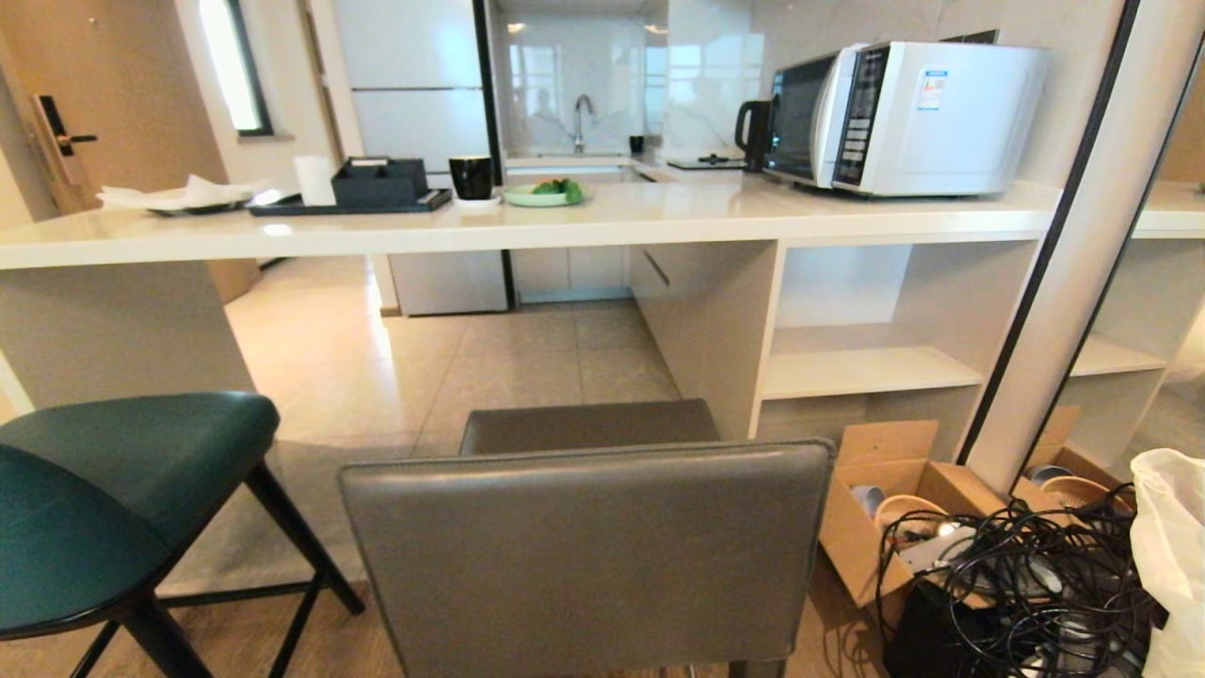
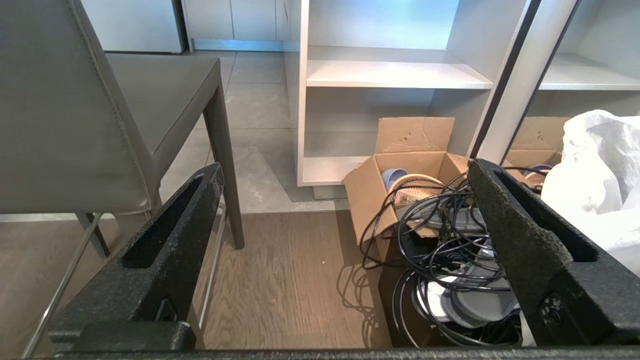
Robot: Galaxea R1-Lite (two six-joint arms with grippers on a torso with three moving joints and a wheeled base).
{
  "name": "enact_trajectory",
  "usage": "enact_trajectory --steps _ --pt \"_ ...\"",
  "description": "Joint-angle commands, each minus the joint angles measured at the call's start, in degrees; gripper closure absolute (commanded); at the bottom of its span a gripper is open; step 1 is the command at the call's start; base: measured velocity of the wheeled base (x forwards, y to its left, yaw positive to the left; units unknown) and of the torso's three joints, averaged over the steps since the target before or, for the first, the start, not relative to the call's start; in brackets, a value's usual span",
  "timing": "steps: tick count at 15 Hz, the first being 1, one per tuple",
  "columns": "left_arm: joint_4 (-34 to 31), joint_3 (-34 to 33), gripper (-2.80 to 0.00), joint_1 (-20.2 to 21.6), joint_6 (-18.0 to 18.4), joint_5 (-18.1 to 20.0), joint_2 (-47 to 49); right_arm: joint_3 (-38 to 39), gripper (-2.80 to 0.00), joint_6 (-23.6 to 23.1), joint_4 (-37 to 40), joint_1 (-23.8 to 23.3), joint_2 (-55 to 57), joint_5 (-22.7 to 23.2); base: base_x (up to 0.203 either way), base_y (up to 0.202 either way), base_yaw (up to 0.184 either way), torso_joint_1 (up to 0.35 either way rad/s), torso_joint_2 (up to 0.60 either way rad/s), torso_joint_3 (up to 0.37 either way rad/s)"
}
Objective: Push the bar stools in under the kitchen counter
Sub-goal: Push the blue chair back under the dining table
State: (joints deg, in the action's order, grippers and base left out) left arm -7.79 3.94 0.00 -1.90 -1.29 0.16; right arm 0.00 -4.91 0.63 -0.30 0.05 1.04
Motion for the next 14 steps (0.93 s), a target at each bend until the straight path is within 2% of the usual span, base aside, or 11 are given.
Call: enact_trajectory --steps 1,6,7,8,14 --pt "0.1 -0.1 -2.80 0.0 -0.1 0.0 -0.1 0.0 -2.80 0.3 0.2 0.0 0.0 -0.2 0.000 0.000 0.000 0.000 0.00 0.000" --pt "0.0 -0.1 -2.80 0.0 -0.6 0.0 -0.1 0.0 -2.80 0.3 0.2 0.0 0.0 0.3 0.000 0.000 0.000 0.000 0.00 0.000" --pt "0.0 -0.1 -1.27 0.0 -0.6 0.0 -0.1 0.0 -1.28 0.2 0.2 0.0 0.0 0.4 0.000 0.000 0.000 0.000 0.00 0.000" --pt "0.0 -0.1 0.00 0.0 -0.6 0.0 0.0 0.0 0.00 0.3 0.2 0.0 0.0 0.2 0.000 0.000 0.000 0.000 0.00 0.000" --pt "0.0 -0.1 0.00 -0.1 -1.0 -0.1 0.0 -0.1 0.00 1.3 0.1 0.1 0.0 0.3 0.000 0.000 0.000 0.000 0.00 0.000"
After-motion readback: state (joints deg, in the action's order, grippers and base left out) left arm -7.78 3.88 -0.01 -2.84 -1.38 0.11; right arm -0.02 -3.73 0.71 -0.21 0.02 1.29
